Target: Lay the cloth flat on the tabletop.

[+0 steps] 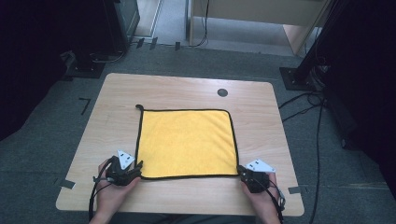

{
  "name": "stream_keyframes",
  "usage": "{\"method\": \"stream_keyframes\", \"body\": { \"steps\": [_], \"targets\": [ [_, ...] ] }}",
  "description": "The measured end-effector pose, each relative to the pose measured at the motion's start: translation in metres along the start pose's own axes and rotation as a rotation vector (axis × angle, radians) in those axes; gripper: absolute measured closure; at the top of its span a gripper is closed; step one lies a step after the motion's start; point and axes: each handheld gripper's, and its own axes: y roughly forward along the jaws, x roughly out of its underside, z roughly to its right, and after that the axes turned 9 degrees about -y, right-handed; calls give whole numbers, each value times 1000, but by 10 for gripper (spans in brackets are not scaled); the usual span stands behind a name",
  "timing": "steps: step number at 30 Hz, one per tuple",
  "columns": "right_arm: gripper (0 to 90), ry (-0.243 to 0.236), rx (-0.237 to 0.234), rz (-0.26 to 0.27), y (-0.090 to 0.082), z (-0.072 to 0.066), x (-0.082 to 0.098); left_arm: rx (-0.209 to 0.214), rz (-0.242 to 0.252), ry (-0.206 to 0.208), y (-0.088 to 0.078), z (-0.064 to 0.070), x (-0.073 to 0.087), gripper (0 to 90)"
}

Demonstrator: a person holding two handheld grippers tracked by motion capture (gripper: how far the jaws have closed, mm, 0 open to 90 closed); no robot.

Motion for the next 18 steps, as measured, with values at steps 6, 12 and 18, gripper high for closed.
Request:
{"method": "stream_keyframes", "body": {
  "steps": [6, 12, 18],
  "targets": [
    [868, -4, -29, -11, -17, -15, 12, 7, 9, 15, -8, -3, 9, 454],
    [705, -27, 15, -25, -22, -18, 14, 18, -6, -19, -16, -12, 15, 426],
    [617, 27, 75, 95, -24, 10, -15, 54, 20, -71, -25, -23, 24, 402]
  ]
}}
